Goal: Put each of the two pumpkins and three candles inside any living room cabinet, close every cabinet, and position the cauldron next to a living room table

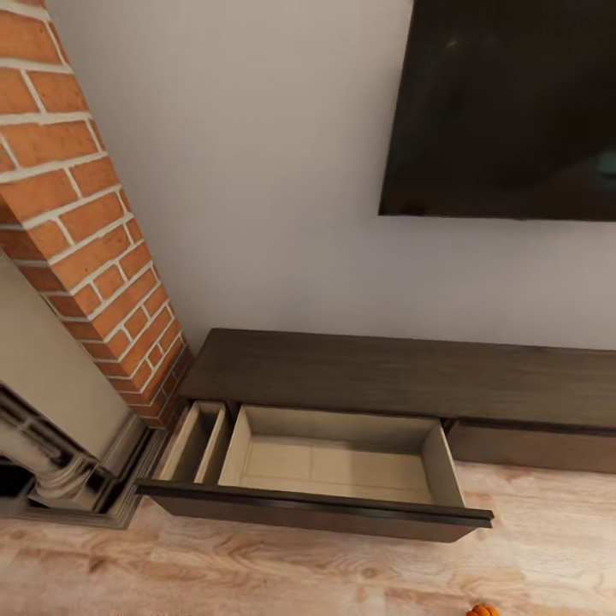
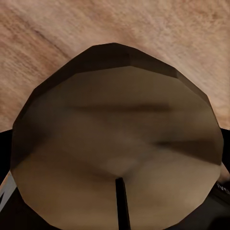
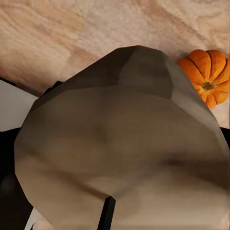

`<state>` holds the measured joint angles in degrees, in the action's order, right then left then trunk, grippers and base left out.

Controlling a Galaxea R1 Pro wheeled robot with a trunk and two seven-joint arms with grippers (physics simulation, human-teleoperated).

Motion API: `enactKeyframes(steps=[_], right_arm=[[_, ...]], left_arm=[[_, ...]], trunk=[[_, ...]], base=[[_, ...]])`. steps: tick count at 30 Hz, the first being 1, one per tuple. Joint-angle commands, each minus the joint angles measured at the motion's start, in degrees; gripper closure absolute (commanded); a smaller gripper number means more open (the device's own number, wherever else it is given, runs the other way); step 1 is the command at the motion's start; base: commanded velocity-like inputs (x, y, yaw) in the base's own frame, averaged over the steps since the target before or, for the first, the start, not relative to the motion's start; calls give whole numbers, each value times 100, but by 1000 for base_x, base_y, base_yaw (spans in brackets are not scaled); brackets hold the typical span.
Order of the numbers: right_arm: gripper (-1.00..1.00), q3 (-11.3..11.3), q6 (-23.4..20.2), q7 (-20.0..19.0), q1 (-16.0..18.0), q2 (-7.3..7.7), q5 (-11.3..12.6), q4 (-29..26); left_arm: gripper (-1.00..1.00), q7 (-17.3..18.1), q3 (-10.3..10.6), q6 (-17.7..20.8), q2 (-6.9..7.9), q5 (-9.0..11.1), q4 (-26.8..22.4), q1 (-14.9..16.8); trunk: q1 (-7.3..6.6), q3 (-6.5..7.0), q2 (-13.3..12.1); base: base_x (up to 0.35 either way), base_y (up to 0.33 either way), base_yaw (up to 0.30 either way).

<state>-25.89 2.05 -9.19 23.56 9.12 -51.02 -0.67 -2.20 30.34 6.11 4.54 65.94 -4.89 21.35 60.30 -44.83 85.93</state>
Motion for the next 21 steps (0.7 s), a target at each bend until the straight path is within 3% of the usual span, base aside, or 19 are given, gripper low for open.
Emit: enactKeyframes(steps=[1,7,21], right_arm=[[100,-48,14,-21,0,2,-39,-3],[100,-48,14,-21,-1,5,-27,-3],[100,-48,14,-21,-1,17,-5,-3]], left_arm=[[100,-26,42,22,3,42,-12,1],[100,-26,42,22,3,42,-12,1],[100,-29,42,22,3,42,-14,1]], trunk=[[0,3,2],[0,51,2],[0,178,2]], base=[[0,0,225],[0,0,155],[0,0,6]])
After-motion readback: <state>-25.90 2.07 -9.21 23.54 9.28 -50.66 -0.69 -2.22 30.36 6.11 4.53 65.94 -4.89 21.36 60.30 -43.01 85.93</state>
